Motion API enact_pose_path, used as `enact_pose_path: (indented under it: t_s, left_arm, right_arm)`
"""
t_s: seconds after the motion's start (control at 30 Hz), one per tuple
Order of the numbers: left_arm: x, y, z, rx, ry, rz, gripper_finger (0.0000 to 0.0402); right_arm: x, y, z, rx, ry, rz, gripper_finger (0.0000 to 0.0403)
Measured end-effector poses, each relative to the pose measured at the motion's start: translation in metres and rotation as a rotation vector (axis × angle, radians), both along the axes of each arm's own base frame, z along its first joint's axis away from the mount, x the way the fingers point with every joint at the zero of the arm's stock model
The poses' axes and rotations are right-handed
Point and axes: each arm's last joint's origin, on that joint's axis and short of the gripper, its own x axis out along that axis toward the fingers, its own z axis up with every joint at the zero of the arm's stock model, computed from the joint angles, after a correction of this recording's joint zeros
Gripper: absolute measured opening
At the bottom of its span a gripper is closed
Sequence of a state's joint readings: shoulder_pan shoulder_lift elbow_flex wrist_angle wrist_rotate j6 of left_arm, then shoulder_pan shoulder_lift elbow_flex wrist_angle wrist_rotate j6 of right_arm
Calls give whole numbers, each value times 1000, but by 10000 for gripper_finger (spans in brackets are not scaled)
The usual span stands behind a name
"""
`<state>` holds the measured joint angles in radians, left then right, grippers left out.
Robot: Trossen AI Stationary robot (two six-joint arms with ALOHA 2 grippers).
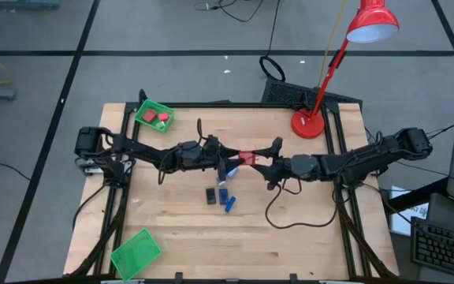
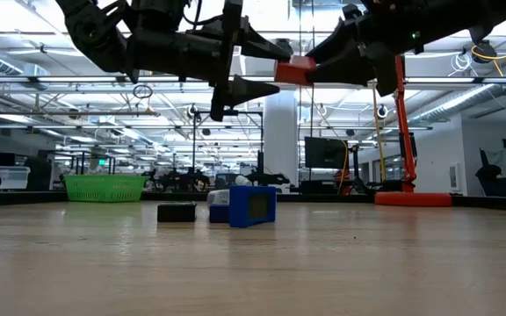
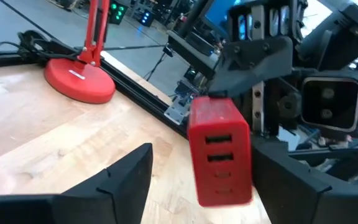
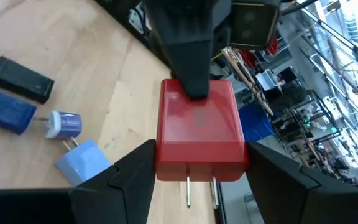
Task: Pick & Place Office items
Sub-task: Put the red charger adapter into the top green basket
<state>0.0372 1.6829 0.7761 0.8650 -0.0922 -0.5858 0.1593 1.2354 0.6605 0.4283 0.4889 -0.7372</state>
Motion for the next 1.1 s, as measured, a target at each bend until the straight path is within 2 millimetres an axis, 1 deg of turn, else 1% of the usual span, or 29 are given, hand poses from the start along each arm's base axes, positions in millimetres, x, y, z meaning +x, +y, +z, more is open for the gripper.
enact_pose_path:
  t_s: [0.17, 0.4, 0.73, 0.83, 1.0, 1.1]
  left_arm:
    - [0, -1, 0, -1, -1, -22, 235]
    - [0, 0, 0, 0, -3, -15, 203]
    - [0, 0, 1, 14, -6, -17, 132]
    - [0, 0, 1, 16, -12, -17, 128]
    - [0, 0, 3, 102, -20, -19, 146]
    - [0, 0, 4, 183, -20, -8, 139]
  right_arm:
    - [2, 1, -1, 27, -14, 40, 212]
    - [7, 2, -7, 4, 7, 45, 212]
    - [7, 2, -7, -10, 14, 40, 212]
    - [7, 2, -7, -13, 14, 38, 212]
    - [7, 2, -7, -6, 8, 37, 221]
    - [7, 2, -7, 102, -24, 19, 234]
